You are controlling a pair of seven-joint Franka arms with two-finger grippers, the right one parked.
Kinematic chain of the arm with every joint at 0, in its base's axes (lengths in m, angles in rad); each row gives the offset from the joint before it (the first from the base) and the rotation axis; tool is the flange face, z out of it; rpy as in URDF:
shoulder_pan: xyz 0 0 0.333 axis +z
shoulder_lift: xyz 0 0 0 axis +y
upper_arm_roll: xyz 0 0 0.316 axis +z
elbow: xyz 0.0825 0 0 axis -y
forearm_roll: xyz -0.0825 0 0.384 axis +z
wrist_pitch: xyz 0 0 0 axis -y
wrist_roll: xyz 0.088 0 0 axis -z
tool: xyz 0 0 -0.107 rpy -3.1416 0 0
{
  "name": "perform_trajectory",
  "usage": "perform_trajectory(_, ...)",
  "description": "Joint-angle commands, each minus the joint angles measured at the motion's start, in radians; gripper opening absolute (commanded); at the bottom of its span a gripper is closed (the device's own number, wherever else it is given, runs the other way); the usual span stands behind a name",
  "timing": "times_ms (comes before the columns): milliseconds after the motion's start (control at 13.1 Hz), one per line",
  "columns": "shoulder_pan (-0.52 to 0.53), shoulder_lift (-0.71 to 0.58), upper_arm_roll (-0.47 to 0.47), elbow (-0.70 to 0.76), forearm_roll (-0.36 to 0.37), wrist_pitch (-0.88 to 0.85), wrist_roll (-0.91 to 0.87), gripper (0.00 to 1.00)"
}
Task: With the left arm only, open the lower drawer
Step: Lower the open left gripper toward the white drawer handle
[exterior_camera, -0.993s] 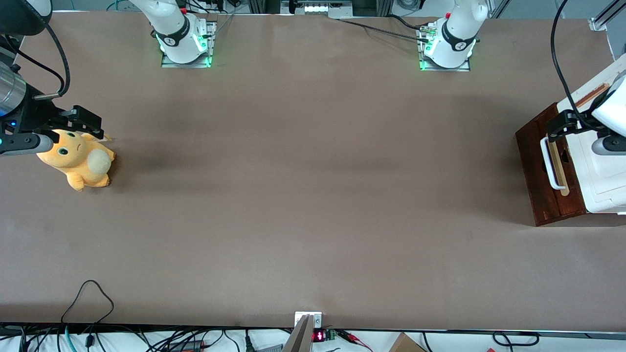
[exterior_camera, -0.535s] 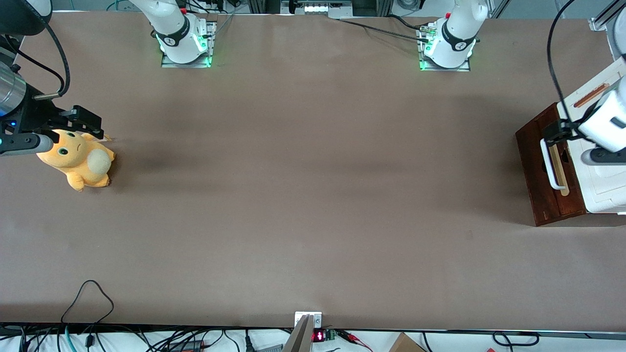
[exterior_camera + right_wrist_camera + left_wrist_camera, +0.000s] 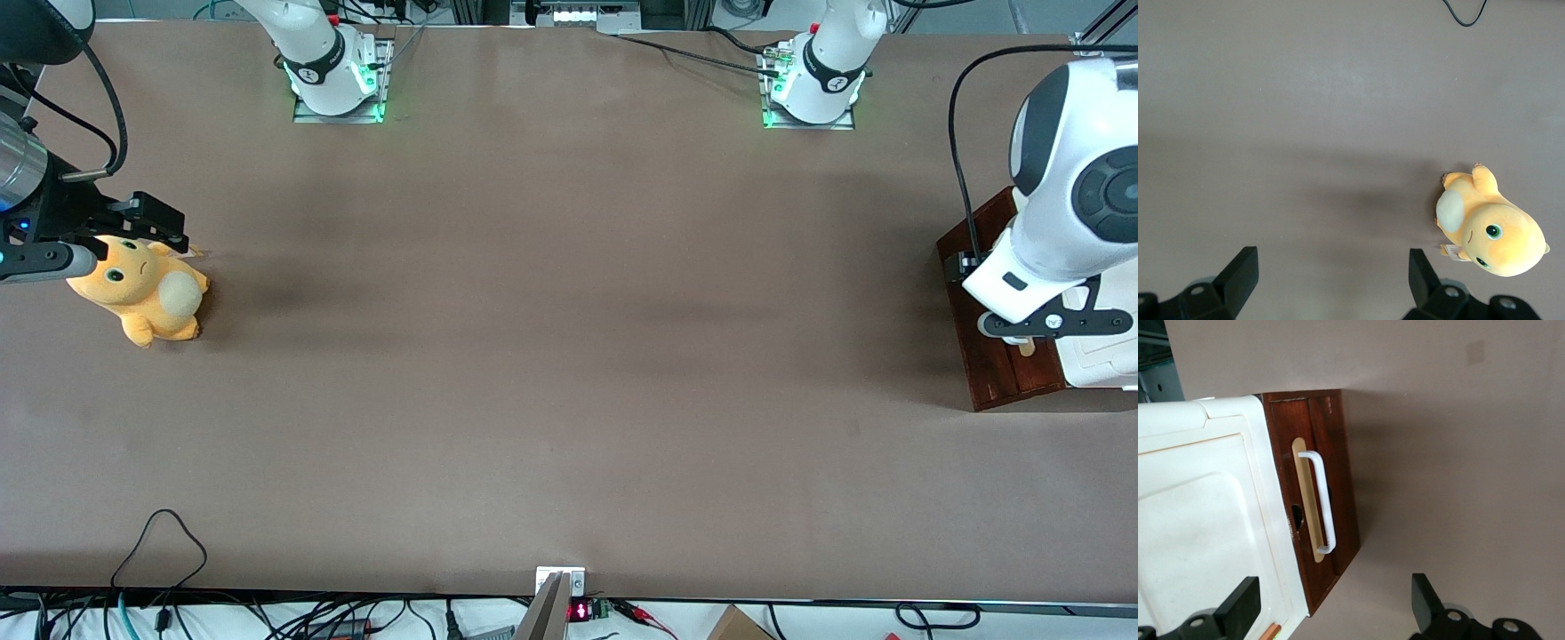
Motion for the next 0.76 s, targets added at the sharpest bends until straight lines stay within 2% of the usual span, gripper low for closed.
perform_trajectory(0,-0.007,0.009,-0.004,-0.081,0.090,-0.004,-0.042,1.00)
perform_trajectory(153,-0.022,0.081,-0.004,-0.107,0.175,-0.004,-0.115,1.00)
perform_trajectory(305,-0.046,0.124,-0.006,-0.190,0.337,-0.002,-0.172,1.00)
perform_trajectory(535,-0.079,0.159,-0.006,-0.205,0.402,-0.010,-0.232,1.00)
perform_trajectory(687,-0.103,0.173,-0.006,-0.253,0.514,-0.013,-0.269,1.00)
